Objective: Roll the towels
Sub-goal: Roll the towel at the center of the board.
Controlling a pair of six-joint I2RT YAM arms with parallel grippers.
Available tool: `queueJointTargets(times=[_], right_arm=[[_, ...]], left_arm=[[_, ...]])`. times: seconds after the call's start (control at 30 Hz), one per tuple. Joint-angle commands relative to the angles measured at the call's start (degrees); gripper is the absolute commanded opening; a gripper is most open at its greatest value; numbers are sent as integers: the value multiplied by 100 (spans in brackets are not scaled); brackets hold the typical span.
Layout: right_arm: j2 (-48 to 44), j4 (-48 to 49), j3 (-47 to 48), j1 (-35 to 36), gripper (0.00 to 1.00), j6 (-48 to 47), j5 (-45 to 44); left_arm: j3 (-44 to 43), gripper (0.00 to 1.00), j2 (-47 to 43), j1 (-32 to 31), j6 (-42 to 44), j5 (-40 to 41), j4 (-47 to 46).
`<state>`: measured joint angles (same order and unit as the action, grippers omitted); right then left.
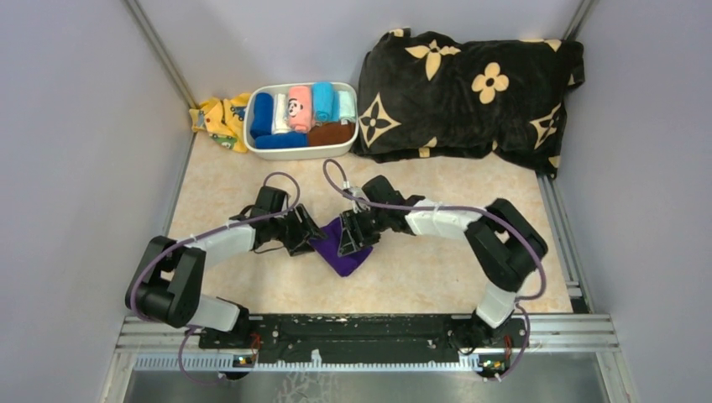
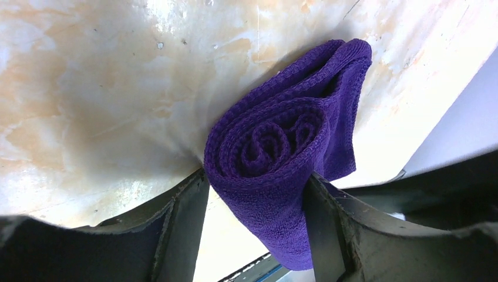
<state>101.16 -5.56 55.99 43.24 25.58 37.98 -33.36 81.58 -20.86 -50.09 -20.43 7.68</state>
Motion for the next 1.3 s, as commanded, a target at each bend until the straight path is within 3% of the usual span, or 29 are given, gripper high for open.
queueJointTargets(times=[0.0,0.17,0.37,0.73,0.87,1.0,1.17,1.27], right_arm=[[-1075,-1091,351,695,51,-1168,-2328],[-1312,-1159,414,1818,54,-1581,-4232],[-777,-1173,620,2766,55,-1736,-5984],[267,-981,312,2996,46,-2031,-6356],[36,-974,182,2735,30,-2073,-5554],[-325,-809,81,2018,17,-1856,-3317],[-348,-358,-46,1108,11,-1212,-924],[-178,171,-218,707,11,-601,-51]], left_arm=[[137,66,237,-2,79,406,191],[107,66,233,-5,90,474,290],[102,66,277,-5,79,461,304],[11,69,258,-5,179,486,354],[-121,72,155,-3,267,545,468],[-296,76,-195,-6,281,645,659],[-412,84,-796,-5,309,899,965],[-323,84,-1080,-6,223,833,1039]])
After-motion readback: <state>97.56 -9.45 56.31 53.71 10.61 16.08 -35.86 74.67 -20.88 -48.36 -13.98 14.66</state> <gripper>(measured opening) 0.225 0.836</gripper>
